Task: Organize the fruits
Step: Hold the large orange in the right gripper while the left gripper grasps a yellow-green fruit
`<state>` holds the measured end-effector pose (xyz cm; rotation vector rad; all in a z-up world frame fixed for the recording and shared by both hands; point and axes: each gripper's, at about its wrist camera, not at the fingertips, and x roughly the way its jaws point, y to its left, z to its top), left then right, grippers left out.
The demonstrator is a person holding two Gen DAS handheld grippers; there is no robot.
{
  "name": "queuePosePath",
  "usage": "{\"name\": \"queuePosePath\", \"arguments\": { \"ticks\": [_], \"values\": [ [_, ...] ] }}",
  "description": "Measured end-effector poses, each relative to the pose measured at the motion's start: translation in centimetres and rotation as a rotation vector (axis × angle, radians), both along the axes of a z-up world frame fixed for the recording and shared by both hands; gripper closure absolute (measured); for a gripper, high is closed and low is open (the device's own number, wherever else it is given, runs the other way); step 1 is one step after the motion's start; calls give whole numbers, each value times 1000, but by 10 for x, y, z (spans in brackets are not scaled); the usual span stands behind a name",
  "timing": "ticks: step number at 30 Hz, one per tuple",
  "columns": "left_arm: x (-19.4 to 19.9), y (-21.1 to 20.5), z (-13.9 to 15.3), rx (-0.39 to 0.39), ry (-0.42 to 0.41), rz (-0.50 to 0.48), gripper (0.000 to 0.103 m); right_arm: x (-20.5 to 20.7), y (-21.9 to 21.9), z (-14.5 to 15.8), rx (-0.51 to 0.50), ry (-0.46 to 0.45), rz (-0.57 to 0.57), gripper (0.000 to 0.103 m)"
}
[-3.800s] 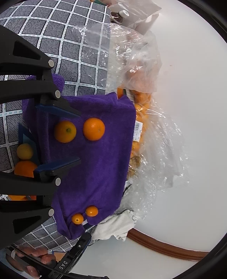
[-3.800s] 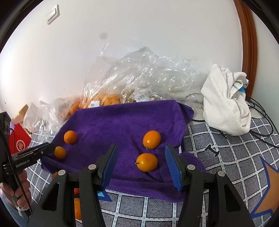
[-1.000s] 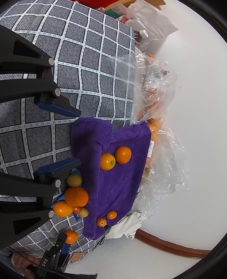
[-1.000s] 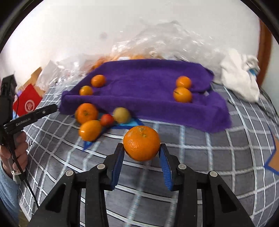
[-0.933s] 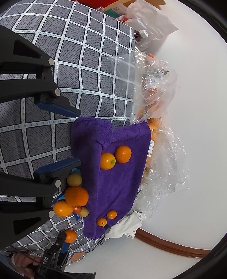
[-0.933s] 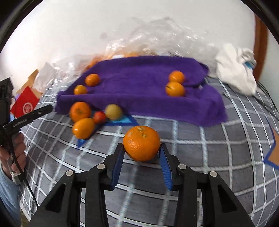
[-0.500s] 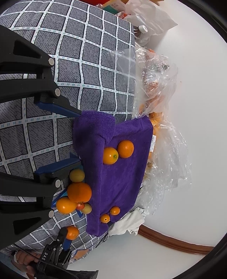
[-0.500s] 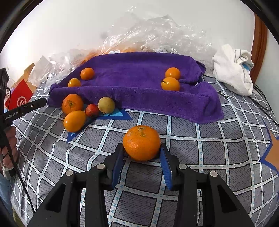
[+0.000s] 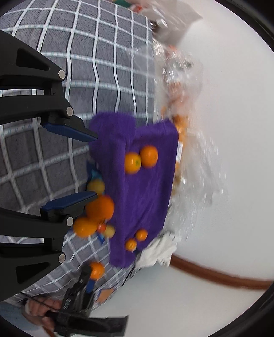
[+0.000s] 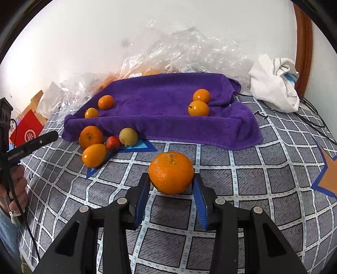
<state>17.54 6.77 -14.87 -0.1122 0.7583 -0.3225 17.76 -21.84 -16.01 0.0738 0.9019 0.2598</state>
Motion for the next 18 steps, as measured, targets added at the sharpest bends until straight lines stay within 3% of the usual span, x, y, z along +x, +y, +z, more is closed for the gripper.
{"name": "queuePosePath", "arguments": {
  "ticks": [4, 9, 14, 18],
  "values": [
    [5, -16, 2, -1, 78, -19, 57, -3, -2, 1, -14, -1, 15, 62],
    [21, -32, -5, 159, 124, 19, 57, -4, -13, 2, -45, -7, 3, 62],
    [36, -24, -22, 78, 229, 40, 58, -4, -21, -1, -19, 8, 1, 62],
    [41, -35, -23, 137, 222, 28, 58, 0, -22, -3, -4, 17, 4, 62]
  ]
}}
